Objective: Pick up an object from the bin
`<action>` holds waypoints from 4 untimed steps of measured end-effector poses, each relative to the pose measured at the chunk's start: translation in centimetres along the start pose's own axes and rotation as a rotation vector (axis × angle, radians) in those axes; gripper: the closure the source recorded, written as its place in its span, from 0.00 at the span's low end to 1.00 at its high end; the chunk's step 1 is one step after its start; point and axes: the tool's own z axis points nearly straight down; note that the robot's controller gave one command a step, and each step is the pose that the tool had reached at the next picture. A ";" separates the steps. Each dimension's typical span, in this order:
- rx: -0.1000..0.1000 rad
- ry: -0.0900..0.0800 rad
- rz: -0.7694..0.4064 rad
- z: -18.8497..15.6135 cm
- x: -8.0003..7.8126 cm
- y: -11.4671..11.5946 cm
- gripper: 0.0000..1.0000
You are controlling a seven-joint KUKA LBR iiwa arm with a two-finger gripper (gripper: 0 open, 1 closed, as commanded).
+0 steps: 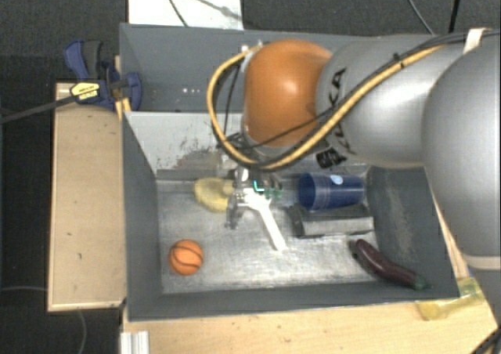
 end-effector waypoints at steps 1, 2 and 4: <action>-0.001 -0.008 0.005 -0.4 -0.2 -0.1 0.00; -0.003 -0.014 0.016 5.4 -1.1 -1.7 0.00; -0.008 -0.017 0.309 6.6 0.5 -4.6 0.00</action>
Offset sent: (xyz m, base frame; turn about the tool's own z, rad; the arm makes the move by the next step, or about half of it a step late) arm 0.0131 -0.0292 -0.0967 0.0232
